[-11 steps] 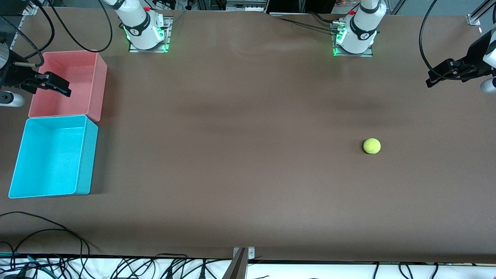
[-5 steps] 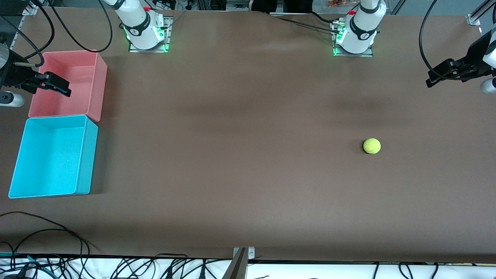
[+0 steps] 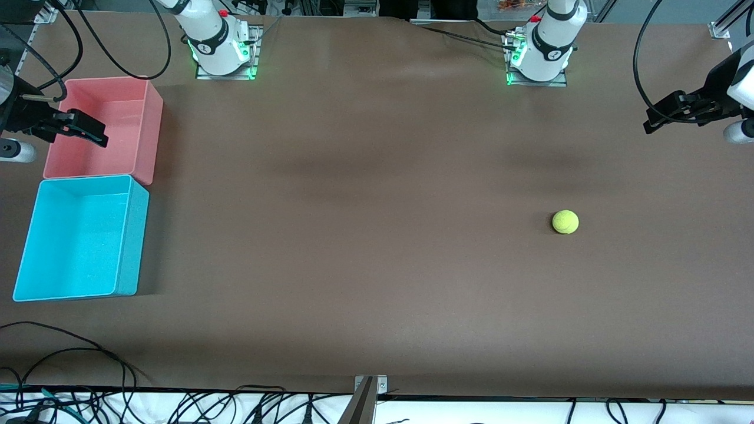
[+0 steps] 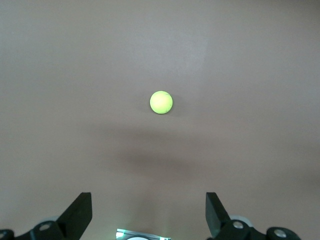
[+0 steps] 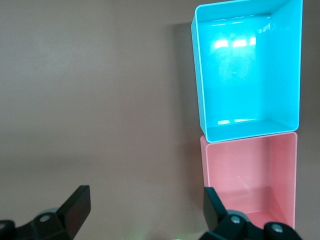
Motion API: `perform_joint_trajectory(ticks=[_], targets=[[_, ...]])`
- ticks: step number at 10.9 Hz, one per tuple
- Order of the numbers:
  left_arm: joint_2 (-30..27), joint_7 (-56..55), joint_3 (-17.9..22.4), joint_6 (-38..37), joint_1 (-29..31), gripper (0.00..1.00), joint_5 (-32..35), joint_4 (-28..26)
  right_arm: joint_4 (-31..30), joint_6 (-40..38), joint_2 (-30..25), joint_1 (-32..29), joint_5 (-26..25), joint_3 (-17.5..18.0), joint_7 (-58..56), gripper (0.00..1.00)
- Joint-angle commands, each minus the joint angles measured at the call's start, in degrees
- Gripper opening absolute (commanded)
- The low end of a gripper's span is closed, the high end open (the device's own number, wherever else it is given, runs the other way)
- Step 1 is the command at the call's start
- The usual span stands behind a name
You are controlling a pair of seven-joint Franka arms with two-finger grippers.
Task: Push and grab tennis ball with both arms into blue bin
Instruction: 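Lower the left gripper down beside the yellow tennis ball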
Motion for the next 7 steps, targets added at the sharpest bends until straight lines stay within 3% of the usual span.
perform_joint_trajectory(ticks=[1, 7], targets=[[2.7, 0.5, -0.1, -1.2, -0.3, 1.00, 0.2, 1.8, 0.6, -0.4, 0.2, -0.5, 0.8, 0.2, 0.4, 1.00], [5.2, 0.5, -0.4, 2.5, 0.1, 1.00, 0.0, -2.6, 0.6, -0.4, 0.2, -0.5, 0.8, 0.2, 0.4, 1.00]])
